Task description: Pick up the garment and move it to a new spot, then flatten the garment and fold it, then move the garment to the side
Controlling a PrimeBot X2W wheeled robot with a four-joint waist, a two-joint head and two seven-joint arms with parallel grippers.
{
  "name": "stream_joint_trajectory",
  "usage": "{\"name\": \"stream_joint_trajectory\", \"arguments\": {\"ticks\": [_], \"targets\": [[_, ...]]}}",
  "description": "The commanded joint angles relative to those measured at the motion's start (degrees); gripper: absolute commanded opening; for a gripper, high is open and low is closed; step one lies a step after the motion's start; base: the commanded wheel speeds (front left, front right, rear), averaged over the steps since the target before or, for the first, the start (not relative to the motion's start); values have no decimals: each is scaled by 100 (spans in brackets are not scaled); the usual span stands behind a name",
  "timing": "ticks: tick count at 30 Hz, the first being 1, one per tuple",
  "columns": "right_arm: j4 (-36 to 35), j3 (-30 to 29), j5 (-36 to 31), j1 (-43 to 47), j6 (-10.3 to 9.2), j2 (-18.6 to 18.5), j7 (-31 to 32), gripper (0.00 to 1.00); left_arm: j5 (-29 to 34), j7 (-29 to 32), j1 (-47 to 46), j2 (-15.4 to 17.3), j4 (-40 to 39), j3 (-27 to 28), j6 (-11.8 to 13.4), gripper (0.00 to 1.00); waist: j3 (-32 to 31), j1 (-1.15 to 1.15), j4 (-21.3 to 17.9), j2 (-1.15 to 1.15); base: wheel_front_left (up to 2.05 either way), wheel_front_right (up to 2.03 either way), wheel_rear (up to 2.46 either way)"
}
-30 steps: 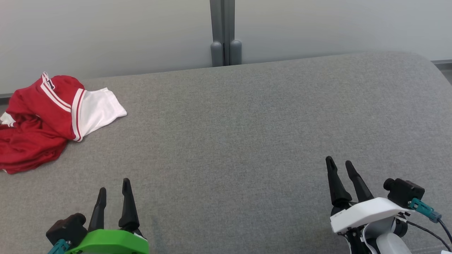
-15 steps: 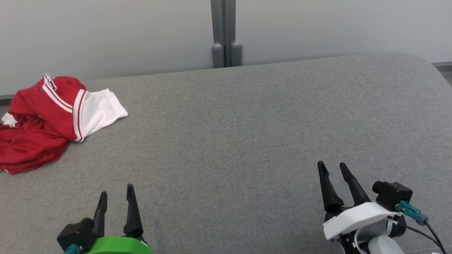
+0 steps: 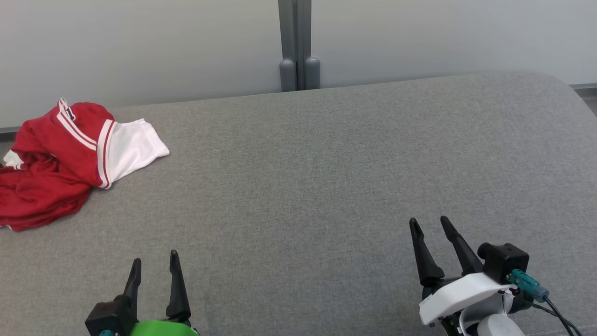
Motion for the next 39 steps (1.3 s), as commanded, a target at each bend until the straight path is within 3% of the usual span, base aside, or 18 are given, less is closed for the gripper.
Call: {"name": "stream_joint_trajectory", "arguments": {"ticks": [1, 21, 39], "targets": [[5, 22, -145, 45, 2, -29, -59, 100, 102, -54, 68, 43, -10, 17, 36, 100, 2, 0, 1, 0, 0, 0, 0], [74, 112, -948, 40, 2, -34, -262, 100, 693, -254, 181, 49, 62, -18, 143, 100, 22, 0, -3, 0, 0, 0, 0], [80, 69, -935, 16, 1, -34, -252, 100, 530, -242, 152, 48, 132, 25, 124, 100, 38, 0, 4, 0, 0, 0, 0]]}}
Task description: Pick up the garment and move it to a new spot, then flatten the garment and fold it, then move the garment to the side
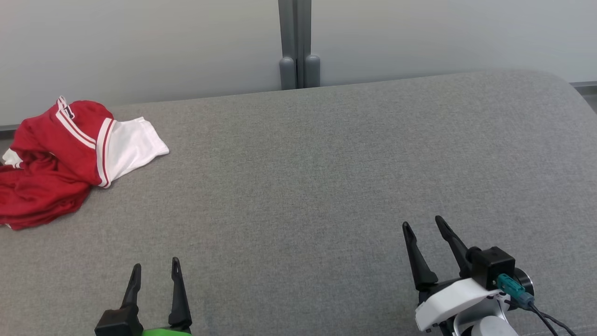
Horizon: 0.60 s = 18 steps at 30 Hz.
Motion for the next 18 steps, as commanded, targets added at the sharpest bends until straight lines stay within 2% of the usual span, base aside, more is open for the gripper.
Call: {"name": "stream_joint_trajectory", "arguments": {"ticks": [1, 7, 18], "targets": [[9, -12, -31, 19, 1, -24, -28, 100, -19, -6, 49, 38, 2, 21, 31, 100, 3, 0, 10, 0, 0, 0, 0], [-10, -81, -44, 101, 1, -21, -28, 100, -21, -6, -50, 38, 17, 32, 40, 100, -2, 0, 284, 0, 0, 0, 0], [-14, -17, 90, 175, 2, -21, -25, 100, 82, -6, 100, 34, 10, 207, 24, 100, -158, 0, 1511, 0, 0, 0, 0]]}}
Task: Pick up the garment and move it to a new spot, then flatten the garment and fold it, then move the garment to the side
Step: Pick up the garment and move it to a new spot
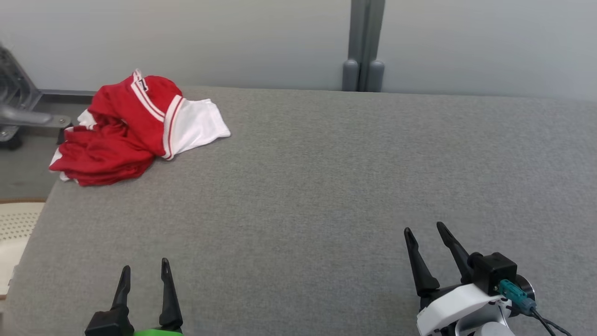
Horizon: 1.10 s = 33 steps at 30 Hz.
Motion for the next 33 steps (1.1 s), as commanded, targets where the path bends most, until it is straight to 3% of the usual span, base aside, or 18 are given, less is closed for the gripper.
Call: {"name": "stream_joint_trajectory", "arguments": {"ticks": [1, 8, 14, 24, 33], "targets": [[-1, -2, 44, 75, 1, -18, -20, 100, 71, -5, 113, 32, 0, 32, -17, 100, -116, 0, 620, 0, 0, 0, 0], [30, 83, 130, 115, 1, -18, -19, 100, 90, -6, 207, 31, -35, 158, -53, 100, -229, 0, 1214, 0, 0, 0, 0], [46, 143, 158, 126, 1, -19, -19, 100, 103, -6, 257, 30, -46, 252, -94, 100, -291, 0, 1461, 0, 0, 0, 0], [27, 209, 94, 67, 1, -20, -19, 100, 34, -6, 288, 30, -96, 298, -53, 100, -220, 0, 1488, 0, 0, 0, 0], [-176, 53, -230, -108, 1, -20, -19, 100, -94, -5, 2, 31, -316, 406, 47, 100, 302, 0, 1321, 0, 0, 0, 0]]}}
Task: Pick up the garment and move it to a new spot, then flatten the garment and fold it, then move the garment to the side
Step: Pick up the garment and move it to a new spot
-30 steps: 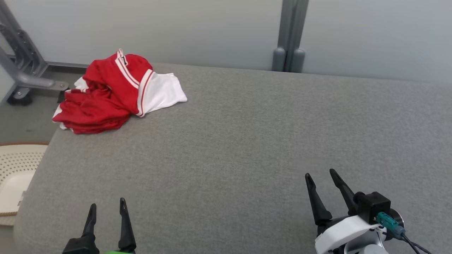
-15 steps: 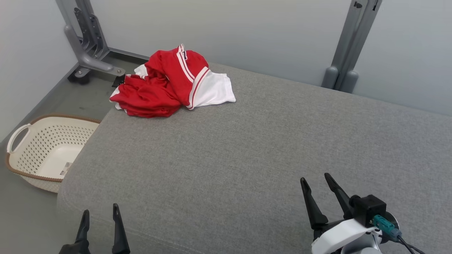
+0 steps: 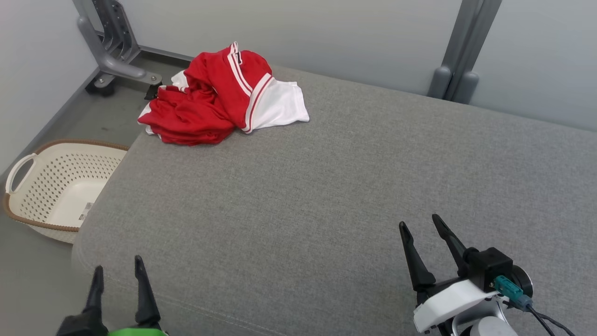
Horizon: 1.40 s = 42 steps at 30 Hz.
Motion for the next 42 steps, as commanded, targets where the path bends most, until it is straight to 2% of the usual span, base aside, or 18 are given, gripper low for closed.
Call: {"name": "stream_joint_trajectory", "arguments": {"ticks": [1, 5, 7, 12, 16, 20, 28, 36, 42], "targets": [[-61, -33, -119, -114, 0, -25, -19, 100, 67, -6, -236, 33, -125, 120, 15, 100, 311, 0, -123, 0, 0, 0, 0], [-182, -161, -388, -297, 0, -25, -19, 100, 203, -6, -770, 145, -405, 464, -72, 100, 762, 0, -244, 0, 0, 0, 0], [-241, -215, -543, -427, 0, -24, -18, 100, 193, -6, -1231, 314, -571, 603, -216, 100, 1019, 0, -331, 0, 0, 0, 0], [-414, -237, -934, -764, 0, -25, -19, 100, 343, -4, -2601, 1151, -645, 936, -587, 100, 1667, 0, -628, 0, 0, 0, 0], [-664, -297, -1310, -919, -1, -25, -19, 100, 513, 242, -3884, 1901, -241, 741, -928, 100, 2191, 0, -855, 0, 0, 0, 0], [-976, -299, -1611, -972, -1, -27, -19, 100, 267, 706, -5031, 2242, 504, 458, -1127, 100, 2610, 0, -1051, 0, 0, 0, 0], [-1919, -162, -1758, -963, -1, -26, -18, 100, -515, 1847, -6282, 2470, 2195, 19, -1226, 100, 3262, 0, -1431, 0, 0, 0, 0], [-2511, -172, -1859, -921, -1, -22, -16, 100, -1027, 2084, -6716, 2374, 3216, -381, -1221, 100, 3682, 0, -1650, 0, 0, 0, 0], [-2620, -180, -1800, -942, -1, -18, -16, 100, -1223, 2168, -6900, 2538, 3862, -541, -1221, 100, 3804, 0, -1764, 0, 0, 0, 0]]}}
